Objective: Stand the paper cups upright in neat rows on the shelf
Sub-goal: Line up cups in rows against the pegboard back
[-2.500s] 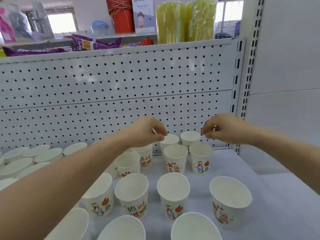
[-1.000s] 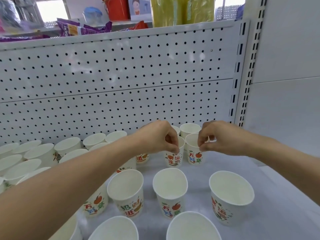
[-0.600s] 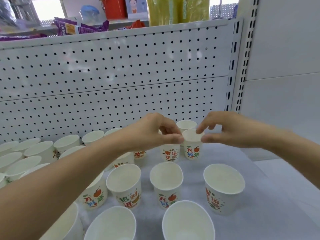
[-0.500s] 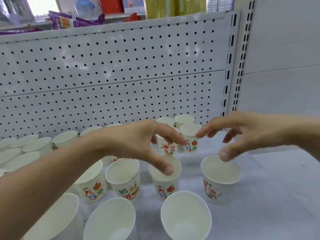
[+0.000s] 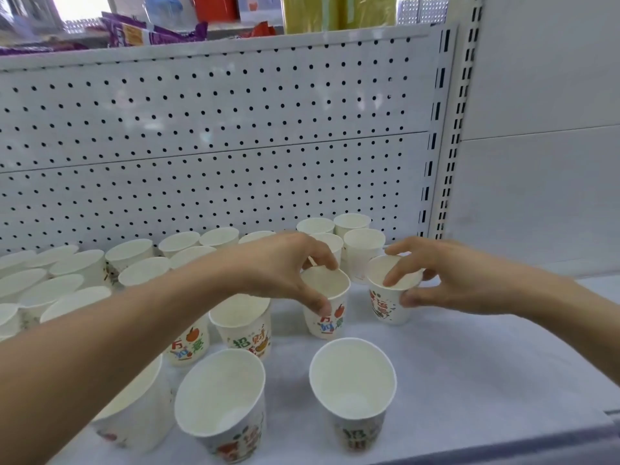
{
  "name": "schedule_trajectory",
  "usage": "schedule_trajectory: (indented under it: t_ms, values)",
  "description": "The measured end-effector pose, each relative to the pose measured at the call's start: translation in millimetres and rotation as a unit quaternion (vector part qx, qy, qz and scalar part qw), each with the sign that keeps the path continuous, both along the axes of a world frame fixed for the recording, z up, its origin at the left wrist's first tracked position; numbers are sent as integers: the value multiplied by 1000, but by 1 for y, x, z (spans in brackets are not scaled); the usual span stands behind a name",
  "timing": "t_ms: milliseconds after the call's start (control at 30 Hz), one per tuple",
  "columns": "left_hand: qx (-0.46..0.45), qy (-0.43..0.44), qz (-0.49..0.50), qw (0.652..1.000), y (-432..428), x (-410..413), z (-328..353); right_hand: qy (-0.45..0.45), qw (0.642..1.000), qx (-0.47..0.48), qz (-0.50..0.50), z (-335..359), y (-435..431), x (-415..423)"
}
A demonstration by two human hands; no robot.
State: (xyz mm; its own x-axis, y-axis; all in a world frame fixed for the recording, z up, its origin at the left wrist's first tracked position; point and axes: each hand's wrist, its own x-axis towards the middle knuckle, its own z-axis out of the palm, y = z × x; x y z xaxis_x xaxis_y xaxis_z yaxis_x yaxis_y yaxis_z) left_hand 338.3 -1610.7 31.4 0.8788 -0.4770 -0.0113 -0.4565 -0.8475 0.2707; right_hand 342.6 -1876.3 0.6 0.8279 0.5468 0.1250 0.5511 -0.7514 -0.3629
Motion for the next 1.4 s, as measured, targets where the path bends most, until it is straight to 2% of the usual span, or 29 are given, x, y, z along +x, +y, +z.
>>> schedule_trajectory:
  t_ms: [200, 467, 600, 733, 900, 1267, 1400]
  values:
    - [-31, -26, 35, 999, 0, -3, -2, 1, 998, 70, -2, -9, 4, 4]
    - [-16, -44, 46, 998, 0, -9, -1, 18, 997, 78, -3, -9, -1, 4]
    - [-16, -65, 82, 994, -4, -11, -6, -48, 993, 104, -23, -8, 3, -3]
    - [-4, -88, 96, 992, -8, -8, -10, -115, 989, 91, -3, -10, 12, -4]
    - [-37, -54, 90, 994, -4, -6, -9, -104, 992, 70, 14, -6, 3, 0]
    - [-56, -43, 87, 994, -4, -6, -9, -114, 993, 15, 17, 1, -4, 10]
    - [-57, -38, 89, 994, -4, -6, -9, -128, 991, 34, 14, 0, -6, 11]
